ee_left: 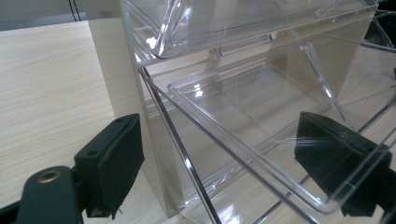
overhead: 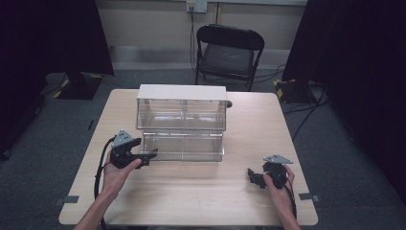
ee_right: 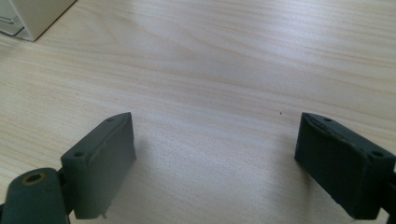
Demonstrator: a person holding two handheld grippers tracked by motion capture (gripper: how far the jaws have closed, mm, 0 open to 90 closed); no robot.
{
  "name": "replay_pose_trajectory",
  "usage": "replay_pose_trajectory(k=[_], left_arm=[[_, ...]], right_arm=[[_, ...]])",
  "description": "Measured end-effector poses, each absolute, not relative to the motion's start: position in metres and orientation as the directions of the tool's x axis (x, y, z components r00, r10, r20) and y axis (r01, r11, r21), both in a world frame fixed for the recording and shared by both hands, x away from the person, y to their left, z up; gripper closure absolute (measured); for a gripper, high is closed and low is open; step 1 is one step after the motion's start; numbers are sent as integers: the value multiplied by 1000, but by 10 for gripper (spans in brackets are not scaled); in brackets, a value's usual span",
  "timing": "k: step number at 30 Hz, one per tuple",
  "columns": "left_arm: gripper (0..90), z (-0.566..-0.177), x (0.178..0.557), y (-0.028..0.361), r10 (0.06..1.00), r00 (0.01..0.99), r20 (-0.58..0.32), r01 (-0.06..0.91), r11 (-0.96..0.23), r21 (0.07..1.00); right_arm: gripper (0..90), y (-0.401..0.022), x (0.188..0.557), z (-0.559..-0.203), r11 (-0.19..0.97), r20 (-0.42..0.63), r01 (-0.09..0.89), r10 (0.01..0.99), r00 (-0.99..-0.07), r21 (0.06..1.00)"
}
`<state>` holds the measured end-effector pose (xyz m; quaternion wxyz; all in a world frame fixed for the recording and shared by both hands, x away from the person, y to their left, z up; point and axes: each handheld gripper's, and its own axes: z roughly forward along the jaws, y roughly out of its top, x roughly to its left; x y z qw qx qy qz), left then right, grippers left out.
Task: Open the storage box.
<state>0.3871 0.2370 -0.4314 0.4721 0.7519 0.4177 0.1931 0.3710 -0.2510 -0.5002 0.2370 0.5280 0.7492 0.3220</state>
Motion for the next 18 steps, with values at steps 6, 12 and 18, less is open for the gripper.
replay_pose_trajectory(k=[6, 12, 18], left_arm=[[144, -430, 390, 237, 805, 583, -109, 453, -210, 866], [152, -431, 393, 237, 810, 576, -112, 455, -203, 867], [158, -429, 396, 236, 819, 558, -135, 454, -165, 875]], right_arm=[[115, -251, 371, -500, 235, -15, 639, 944, -330, 733], [115, -251, 371, -500, 235, -15, 639, 944, -330, 733], [114, -251, 371, -500, 236, -14, 639, 943, -332, 732]])
